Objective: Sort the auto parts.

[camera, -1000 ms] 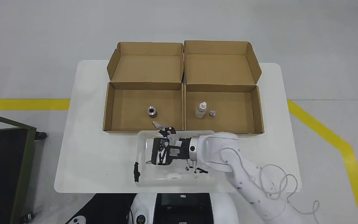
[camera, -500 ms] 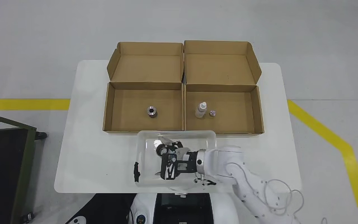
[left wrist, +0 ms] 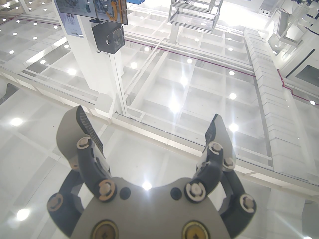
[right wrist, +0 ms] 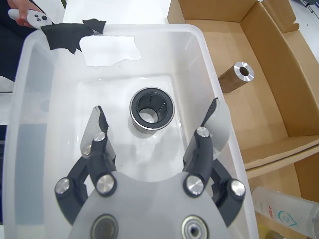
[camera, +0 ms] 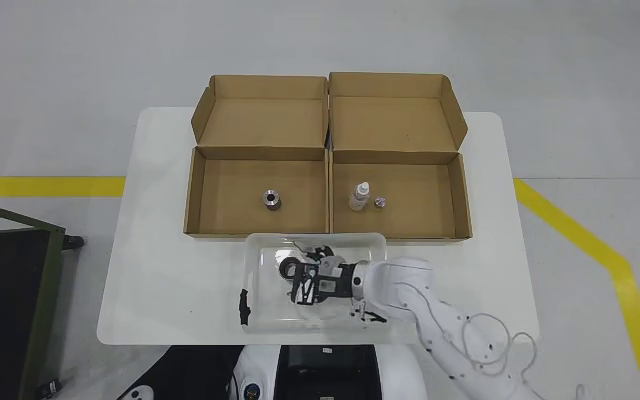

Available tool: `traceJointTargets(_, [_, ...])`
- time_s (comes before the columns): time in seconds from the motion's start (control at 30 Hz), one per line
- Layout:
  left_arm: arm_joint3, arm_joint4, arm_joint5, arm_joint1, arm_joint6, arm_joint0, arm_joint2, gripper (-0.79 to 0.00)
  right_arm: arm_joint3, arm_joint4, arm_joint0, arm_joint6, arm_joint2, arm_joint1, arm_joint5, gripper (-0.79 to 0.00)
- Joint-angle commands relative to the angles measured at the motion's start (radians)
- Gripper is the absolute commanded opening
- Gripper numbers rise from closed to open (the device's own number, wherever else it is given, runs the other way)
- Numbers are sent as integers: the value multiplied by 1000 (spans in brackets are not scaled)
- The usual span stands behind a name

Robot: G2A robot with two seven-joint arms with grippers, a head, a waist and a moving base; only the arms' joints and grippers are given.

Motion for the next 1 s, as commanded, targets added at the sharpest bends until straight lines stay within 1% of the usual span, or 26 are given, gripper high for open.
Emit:
traceJointTargets(0.0, [0, 0, 0, 0, 0, 0, 0, 0, 20, 4, 11, -4, -9, -3, 7, -132])
traceJointTargets(0.13, [0, 0, 0, 0, 0, 0, 0, 0, 61, 14, 33, -9, -28, -8, 17, -166])
traceJointTargets(0.33, [0, 0, 0, 0, 0, 0, 0, 0, 104, 41, 57, -20, -52, -15, 20, -188])
traceJointTargets(0.53, [0, 0, 0, 0, 0, 0, 0, 0, 142, 71, 82, -29, -75, -23, 21, -231])
traceJointTargets(0.7, [0, 0, 0, 0, 0, 0, 0, 0, 162, 87, 94, -32, -84, -26, 15, -385])
traceJointTargets(0.77, [0, 0, 0, 0, 0, 0, 0, 0, 168, 101, 96, -42, -83, -26, 11, -425])
traceJointTargets(0.83, [0, 0, 0, 0, 0, 0, 0, 0, 173, 115, 98, -49, -82, -26, 3, -486])
traceJointTargets(0.9, [0, 0, 0, 0, 0, 0, 0, 0, 175, 125, 100, -53, -81, -26, -5, -600])
traceJointTargets(0.93, [0, 0, 0, 0, 0, 0, 0, 0, 176, 133, 101, -56, -80, -26, -8, -699])
traceJointTargets(0.97, [0, 0, 0, 0, 0, 0, 0, 0, 177, 140, 102, -59, -80, -26, -12, -760])
